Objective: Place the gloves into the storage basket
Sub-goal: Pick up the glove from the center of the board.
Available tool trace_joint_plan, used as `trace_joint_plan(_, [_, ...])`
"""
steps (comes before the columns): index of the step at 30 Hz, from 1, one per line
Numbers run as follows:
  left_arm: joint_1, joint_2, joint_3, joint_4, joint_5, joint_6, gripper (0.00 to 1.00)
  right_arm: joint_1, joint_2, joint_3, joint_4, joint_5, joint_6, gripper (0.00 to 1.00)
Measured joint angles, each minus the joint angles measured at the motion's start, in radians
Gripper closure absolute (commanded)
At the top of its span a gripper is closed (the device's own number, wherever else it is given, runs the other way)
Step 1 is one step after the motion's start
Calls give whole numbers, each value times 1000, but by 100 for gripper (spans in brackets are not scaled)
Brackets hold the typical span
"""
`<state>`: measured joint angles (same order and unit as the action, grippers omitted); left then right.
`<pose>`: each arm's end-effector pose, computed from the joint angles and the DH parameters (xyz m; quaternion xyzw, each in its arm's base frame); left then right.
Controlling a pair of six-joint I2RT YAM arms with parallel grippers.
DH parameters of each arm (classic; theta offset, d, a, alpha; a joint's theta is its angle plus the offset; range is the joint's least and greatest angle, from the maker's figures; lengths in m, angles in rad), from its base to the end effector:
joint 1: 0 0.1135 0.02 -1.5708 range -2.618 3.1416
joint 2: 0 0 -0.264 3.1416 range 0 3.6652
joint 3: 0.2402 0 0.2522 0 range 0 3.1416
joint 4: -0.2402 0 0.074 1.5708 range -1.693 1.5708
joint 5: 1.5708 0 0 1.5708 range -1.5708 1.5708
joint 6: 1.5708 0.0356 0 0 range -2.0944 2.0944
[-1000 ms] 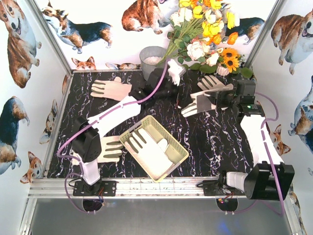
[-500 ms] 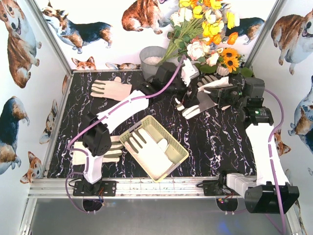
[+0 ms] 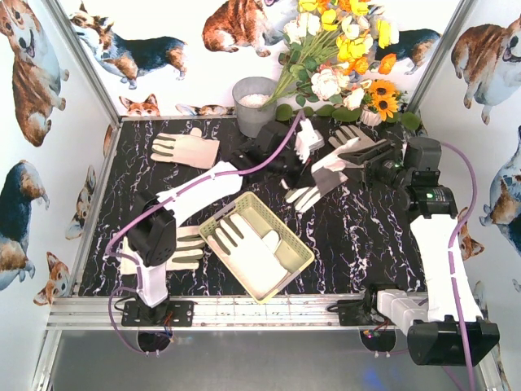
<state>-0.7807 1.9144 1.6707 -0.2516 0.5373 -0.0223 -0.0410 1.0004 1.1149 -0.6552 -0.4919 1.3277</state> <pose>0.3091 -0.3319 0.3115 0.4328 0.7189 -0.4028 0.3655 0.2048 0.0084 0.3691 0.4407 0.7298 0.4561 0.2551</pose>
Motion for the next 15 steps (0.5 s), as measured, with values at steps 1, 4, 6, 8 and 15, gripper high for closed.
trace_joint_plan(1, [5,-15,-27,-3,5,-3,100,0,0,0,5,-6,-48,47])
trace_joint_plan(4, [26,-52,-95,-21,18,-8,100,0,0,3,7,-24,-217,40])
trace_joint_plan(6, [40,-61,-107,-46,27,-9,100,0,0,10,2,-32,-380,38])
trace_joint_plan(8, [56,-64,-107,-65,38,-10,100,0,-7,15,-4,-37,-550,34])
trace_joint_plan(15, [83,-88,-78,-167,74,24,100,4,-69,16,1,-92,-1023,27])
